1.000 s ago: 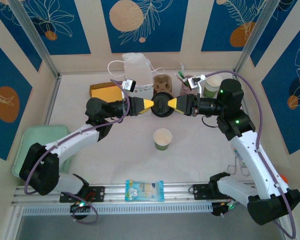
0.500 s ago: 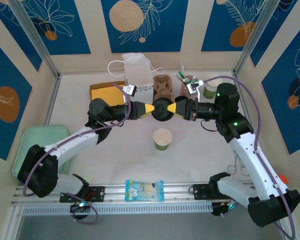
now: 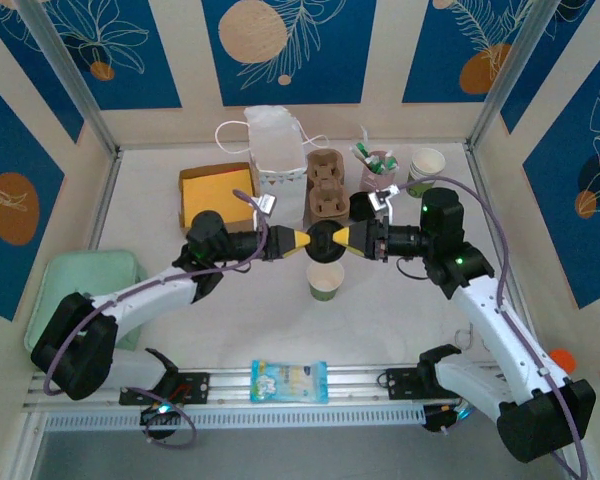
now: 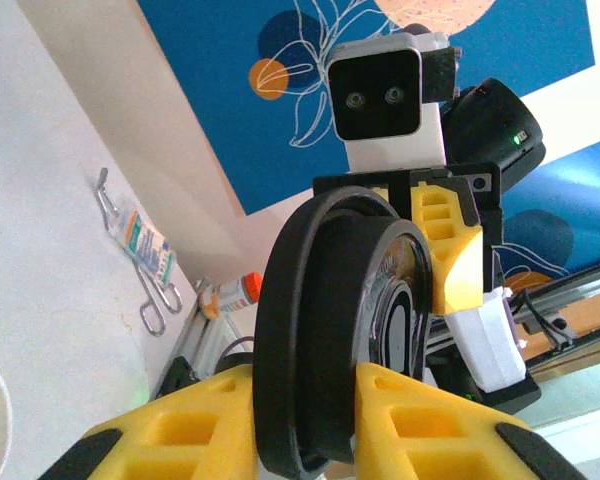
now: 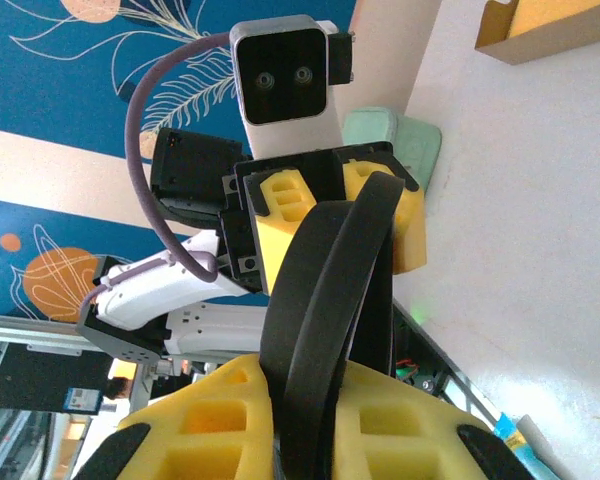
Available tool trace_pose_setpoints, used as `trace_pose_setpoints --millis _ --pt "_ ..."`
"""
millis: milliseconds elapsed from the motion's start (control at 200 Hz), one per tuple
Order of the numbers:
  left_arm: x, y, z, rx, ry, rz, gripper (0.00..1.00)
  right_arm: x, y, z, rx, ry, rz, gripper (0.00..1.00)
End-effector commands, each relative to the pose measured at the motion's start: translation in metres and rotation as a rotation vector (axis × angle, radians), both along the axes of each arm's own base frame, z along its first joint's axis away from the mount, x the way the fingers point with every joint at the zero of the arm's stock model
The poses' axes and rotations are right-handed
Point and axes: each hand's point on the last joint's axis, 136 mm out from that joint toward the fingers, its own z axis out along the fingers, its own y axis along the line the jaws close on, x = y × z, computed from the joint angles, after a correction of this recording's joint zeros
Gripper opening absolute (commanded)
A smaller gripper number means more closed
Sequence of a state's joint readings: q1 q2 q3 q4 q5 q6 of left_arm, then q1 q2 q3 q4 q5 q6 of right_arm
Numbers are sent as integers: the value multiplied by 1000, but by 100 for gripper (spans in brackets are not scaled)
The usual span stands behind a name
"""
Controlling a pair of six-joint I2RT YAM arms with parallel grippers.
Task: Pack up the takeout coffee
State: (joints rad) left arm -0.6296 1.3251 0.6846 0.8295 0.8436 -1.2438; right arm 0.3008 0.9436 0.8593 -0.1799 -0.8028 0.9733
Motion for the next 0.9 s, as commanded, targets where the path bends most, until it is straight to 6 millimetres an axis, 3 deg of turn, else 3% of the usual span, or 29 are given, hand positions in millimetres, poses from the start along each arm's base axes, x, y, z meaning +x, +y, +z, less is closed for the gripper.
trace_pose_setpoints --millis 0,195,480,896 --pt "-7 1 29 -90 -133 9 27 1 -3 -22 -17 85 -39 12" --pt "-5 -1 9 -71 -102 22 28 0 -4 -38 -15 110 -43 12" --pt "-1 -5 -38 -23 -35 31 29 1 -8 -73 -29 155 -54 12" --pt "3 -9 -64 -23 9 23 29 8 -11 -113 -46 202 -65 17"
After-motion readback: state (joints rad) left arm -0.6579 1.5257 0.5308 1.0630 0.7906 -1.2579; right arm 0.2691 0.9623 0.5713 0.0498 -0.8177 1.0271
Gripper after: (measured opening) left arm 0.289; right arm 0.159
